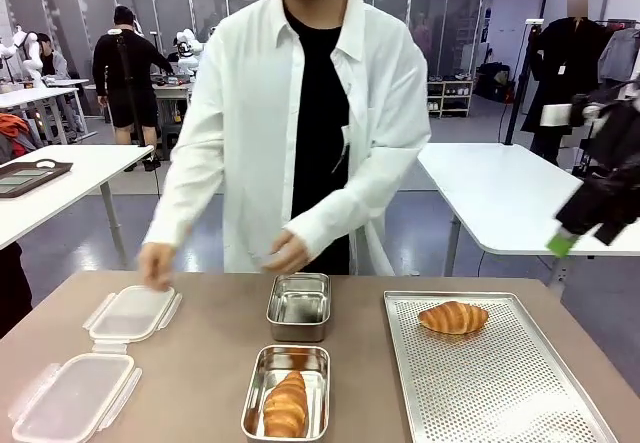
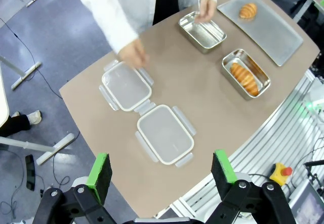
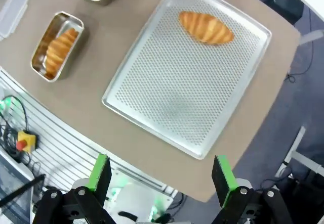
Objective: Place the bread into the airtight container.
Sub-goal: Pick up a Butter Roll and place it into an empty Airtight Container.
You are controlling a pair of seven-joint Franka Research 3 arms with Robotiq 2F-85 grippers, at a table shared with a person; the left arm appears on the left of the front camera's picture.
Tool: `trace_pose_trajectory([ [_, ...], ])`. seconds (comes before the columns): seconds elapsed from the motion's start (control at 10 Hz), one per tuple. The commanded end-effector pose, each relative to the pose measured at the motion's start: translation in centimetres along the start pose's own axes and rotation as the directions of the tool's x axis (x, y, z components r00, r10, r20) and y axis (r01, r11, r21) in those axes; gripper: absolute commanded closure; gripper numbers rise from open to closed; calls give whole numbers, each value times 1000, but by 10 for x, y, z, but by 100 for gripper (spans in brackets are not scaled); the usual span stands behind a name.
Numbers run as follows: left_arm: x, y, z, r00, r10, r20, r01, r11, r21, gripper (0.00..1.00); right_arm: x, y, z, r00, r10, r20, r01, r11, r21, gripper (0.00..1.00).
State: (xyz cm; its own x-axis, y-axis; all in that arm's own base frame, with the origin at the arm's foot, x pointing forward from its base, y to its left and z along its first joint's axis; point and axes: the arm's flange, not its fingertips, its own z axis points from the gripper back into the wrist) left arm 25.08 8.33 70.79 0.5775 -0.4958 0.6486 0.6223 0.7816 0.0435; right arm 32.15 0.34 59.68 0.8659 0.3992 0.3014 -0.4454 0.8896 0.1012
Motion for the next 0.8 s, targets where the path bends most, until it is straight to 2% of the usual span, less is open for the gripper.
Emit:
trace_pose_trajectory([
  [0.0, 1, 0, 2, 1000, -7, 1, 7, 1000, 0, 0, -12, -21, 13, 999, 29, -18, -29, 1000, -11, 0],
  [0.2, 1, 0, 2, 1000, -7, 1, 7, 1000, 0, 0, -14, -34, 2, 998, 57, -20, -56, 997, 47, 0],
  [0.4, 1, 0, 2, 1000, -7, 1, 7, 1000, 0, 0, 21, -25, -50, 989, 141, -46, -134, 982, 136, 0],
  [0.7, 1, 0, 2, 1000, -7, 1, 7, 1000, 0, 0, 62, -26, -121, 974, 187, -131, -159, 967, 200, 0],
])
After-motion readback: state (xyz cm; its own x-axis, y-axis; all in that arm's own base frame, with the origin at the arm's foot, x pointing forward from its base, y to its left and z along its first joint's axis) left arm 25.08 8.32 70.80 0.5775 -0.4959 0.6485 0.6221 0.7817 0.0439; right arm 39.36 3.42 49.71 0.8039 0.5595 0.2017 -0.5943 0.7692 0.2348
